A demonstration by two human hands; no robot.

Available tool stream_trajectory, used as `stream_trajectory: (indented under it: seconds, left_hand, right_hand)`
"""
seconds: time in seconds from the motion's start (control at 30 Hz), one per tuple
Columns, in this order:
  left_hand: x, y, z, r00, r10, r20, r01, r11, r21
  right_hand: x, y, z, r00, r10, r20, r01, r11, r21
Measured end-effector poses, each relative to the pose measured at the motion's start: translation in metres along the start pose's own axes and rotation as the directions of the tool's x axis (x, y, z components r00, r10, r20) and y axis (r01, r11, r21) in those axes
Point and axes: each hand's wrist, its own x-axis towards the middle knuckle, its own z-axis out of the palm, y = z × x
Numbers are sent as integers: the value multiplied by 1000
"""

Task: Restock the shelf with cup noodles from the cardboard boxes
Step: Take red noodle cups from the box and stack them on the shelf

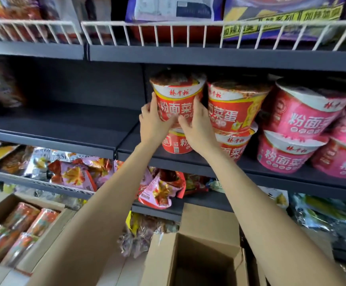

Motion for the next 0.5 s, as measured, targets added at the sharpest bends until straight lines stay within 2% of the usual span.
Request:
stream_trajectory:
  seconds: [0.07, 0.17, 0.23, 0.3, 0.4, 0.47, 0.5]
  left_hand:
    - [-16, -6, -7, 1000, -3, -6, 2, 996, -87]
    - [-67, -18, -18, 984, 57, -167, -94, 971, -218]
    - [-107, -32, -22, 953, 111, -282, -179, 957, -230]
    - [-145, -53, -21, 943, 132, -306, -204, 954, -218]
    - [-201, -95, -10, 986, 89, -140, -112, 979, -171]
    - [-236, -125, 4, 998, -28, 56, 32, 997, -72]
    - [-253, -141, 14, 981, -105, 165, 105, 994, 8]
  right_hand:
    - [-18, 5, -2, 998, -60, -18, 60, 998, -19]
    - [-69, 20, -1, 981, -180, -74, 179, 984, -25]
    - [-113, 36, 6, 977, -207, -52, 206, 978, -24]
    - [-157, 55, 18, 978, -206, -14, 204, 975, -84]
    - [-218, 89, 41, 987, -134, 92, 149, 972, -183]
    - [-256, 117, 59, 977, -53, 205, 105, 961, -256]
    - [-273, 133, 67, 962, 1, 272, 81, 953, -290]
